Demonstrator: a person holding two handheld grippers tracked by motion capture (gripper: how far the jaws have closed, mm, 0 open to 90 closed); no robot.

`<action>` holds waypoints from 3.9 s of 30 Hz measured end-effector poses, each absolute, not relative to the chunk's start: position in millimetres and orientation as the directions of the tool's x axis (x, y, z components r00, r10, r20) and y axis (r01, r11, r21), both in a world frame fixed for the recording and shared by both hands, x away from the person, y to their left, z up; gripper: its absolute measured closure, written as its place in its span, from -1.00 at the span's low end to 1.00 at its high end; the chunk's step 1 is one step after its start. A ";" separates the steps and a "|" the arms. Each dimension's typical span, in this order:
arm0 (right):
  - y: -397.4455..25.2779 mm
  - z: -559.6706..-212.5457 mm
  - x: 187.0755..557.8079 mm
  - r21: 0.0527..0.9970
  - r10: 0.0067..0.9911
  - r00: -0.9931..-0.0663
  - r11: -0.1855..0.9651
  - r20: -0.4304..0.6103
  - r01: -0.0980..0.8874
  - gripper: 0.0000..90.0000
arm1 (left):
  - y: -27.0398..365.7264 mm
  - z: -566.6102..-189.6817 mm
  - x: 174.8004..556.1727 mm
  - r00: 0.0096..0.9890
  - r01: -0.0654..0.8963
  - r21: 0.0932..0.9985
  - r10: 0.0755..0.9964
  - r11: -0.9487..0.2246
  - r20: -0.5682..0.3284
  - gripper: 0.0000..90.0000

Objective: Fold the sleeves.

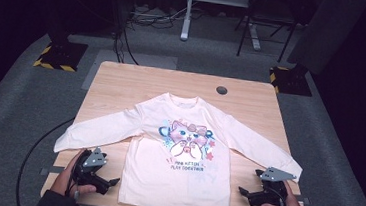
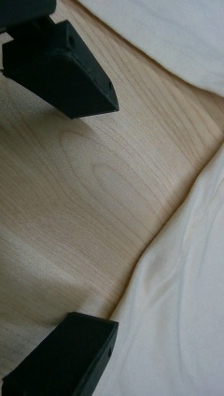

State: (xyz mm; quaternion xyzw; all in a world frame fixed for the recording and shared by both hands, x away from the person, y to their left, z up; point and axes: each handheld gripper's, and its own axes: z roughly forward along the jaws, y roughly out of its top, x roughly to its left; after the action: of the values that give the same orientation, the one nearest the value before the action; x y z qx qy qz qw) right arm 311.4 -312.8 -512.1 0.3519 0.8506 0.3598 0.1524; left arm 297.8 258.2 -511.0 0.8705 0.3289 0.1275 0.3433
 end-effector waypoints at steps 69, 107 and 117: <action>-328.0 -502.3 314.6 0.703 0.757 -0.650 0.502 -0.075 0.504 -0.90 | 258.4 -511.0 298.4 0.740 0.493 0.681 0.673 -0.541 -0.001 -1.00; -355.5 -489.8 332.1 0.712 0.806 -0.576 0.483 -0.134 0.511 -0.87 | 258.3 -511.1 298.6 0.739 0.494 0.682 0.673 -0.540 -0.002 -1.00; -362.7 -488.0 340.4 0.716 0.817 -0.558 0.474 -0.142 0.512 -0.85 | 258.3 -511.0 298.6 0.740 0.493 0.681 0.673 -0.541 -0.002 -1.00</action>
State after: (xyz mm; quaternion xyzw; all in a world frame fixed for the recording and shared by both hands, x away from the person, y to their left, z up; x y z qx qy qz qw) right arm 340.4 -362.7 -488.0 0.4033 0.8239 0.3167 0.2414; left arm 298.6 258.3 -511.0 0.8679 0.3358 0.1311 0.3417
